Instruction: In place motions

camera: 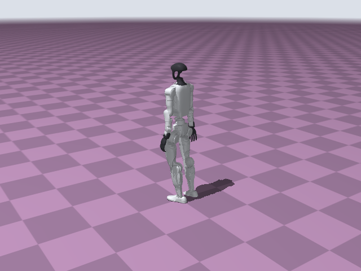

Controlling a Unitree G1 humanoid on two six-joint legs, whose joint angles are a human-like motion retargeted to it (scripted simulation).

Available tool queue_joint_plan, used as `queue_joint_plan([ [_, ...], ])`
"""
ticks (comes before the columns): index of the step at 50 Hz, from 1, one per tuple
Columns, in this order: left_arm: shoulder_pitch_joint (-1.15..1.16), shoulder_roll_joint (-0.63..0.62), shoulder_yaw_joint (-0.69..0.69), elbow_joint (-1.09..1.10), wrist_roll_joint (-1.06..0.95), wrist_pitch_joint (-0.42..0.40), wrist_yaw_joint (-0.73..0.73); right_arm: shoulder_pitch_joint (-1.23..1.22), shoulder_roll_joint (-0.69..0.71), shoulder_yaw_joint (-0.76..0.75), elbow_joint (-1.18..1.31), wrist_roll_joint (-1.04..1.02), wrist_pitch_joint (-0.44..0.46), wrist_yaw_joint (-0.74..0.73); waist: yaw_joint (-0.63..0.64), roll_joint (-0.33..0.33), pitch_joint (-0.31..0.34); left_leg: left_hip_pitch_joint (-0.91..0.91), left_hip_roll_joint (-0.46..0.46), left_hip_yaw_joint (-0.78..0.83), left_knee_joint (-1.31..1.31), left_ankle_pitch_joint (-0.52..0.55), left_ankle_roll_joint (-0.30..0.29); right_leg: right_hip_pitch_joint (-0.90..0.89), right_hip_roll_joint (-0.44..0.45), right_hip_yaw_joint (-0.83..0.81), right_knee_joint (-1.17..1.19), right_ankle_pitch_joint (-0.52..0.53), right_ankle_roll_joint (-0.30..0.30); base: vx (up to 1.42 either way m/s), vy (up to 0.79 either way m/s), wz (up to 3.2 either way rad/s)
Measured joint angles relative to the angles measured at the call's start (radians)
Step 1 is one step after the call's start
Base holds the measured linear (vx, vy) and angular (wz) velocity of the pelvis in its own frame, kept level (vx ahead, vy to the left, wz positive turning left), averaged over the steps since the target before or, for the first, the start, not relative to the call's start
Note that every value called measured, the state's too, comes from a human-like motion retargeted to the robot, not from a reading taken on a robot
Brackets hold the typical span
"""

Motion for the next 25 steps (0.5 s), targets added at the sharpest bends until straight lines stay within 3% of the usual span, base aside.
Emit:
queue_joint_plan([
  [25, 0.000, -0.003, -0.009, -0.010, 0.043, 0.001, -0.029, 0.002, 0.004, 0.002, 0.002, 0.006, 0.000, 0.000, -0.002, -0.009, -0.008, 0.003, 0.004, 0.005, -0.002, -0.003, -0.001, -0.002, 0.004, 0.009, 0.002, 0.007, 0.005, 0.00, 0.00, 0.00],
])
